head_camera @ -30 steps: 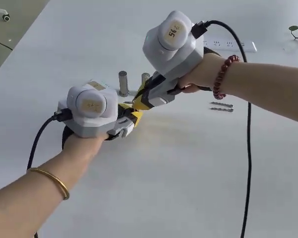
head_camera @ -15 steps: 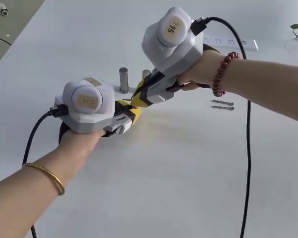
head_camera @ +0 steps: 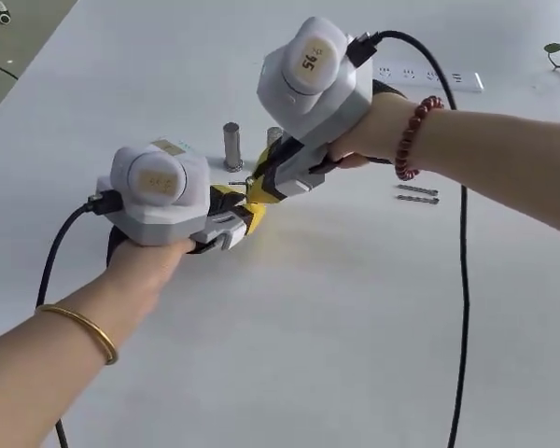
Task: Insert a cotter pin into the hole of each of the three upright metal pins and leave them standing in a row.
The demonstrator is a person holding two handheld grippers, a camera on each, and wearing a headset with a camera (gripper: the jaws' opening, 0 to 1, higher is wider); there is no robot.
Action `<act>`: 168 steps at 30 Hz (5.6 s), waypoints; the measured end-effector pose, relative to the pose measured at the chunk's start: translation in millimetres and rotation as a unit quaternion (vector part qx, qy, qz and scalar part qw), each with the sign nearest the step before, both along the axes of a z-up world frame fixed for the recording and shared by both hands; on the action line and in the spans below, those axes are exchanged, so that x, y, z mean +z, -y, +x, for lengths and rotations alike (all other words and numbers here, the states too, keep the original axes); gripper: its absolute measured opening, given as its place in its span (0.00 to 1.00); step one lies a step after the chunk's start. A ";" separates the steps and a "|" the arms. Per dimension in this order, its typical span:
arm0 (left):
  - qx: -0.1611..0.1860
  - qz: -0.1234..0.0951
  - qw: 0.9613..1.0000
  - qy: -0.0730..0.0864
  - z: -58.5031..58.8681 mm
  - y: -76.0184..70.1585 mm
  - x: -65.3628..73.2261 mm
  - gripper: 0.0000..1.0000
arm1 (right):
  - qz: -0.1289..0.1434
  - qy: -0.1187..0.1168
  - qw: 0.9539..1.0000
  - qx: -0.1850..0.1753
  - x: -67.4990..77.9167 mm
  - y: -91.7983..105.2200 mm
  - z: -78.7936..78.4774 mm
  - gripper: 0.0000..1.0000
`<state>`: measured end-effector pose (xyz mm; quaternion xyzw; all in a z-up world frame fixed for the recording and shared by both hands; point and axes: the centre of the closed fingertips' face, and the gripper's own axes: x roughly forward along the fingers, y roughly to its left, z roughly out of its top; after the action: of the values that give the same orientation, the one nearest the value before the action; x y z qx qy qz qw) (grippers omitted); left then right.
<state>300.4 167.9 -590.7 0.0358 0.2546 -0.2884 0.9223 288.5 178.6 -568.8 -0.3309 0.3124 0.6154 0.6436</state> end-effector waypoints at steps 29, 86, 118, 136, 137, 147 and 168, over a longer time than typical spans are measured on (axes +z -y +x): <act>0.007 -0.025 0.999 0.032 -27.8 -8.3 43.9 0.50 | 0.151 0.009 0.976 -0.156 50.8 17.6 49.4 0.26; -0.002 -0.008 0.999 0.047 -57.5 -14.7 63.1 0.84 | 0.147 0.019 0.963 -0.227 5.8 33.9 75.8 0.08; -0.008 -0.007 0.998 0.058 -81.3 -5.0 77.8 0.94 | 0.143 0.017 0.973 -0.179 16.1 58.6 -2.7 0.08; -0.010 -0.009 0.998 0.058 -84.6 -2.3 79.4 0.94 | 0.138 0.015 0.974 -0.181 10.0 68.7 -25.1 0.08; -0.010 -0.009 0.998 0.058 -84.7 -2.2 79.3 0.94 | 0.137 0.015 0.974 -0.182 9.8 69.5 -26.0 0.08; -0.009 -0.012 0.998 0.056 -85.6 -1.3 78.6 0.93 | 0.132 0.015 0.974 -0.184 7.4 74.6 -31.7 0.08; -0.010 -0.011 0.999 0.048 -89.0 1.1 75.6 0.92 | 0.140 0.005 0.971 -0.193 2.4 84.7 -28.5 0.09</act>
<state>211.3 166.8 -515.2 0.0417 0.2060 -0.2982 0.9311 260.0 93.9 -566.4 -0.1742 0.2776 0.5153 0.7919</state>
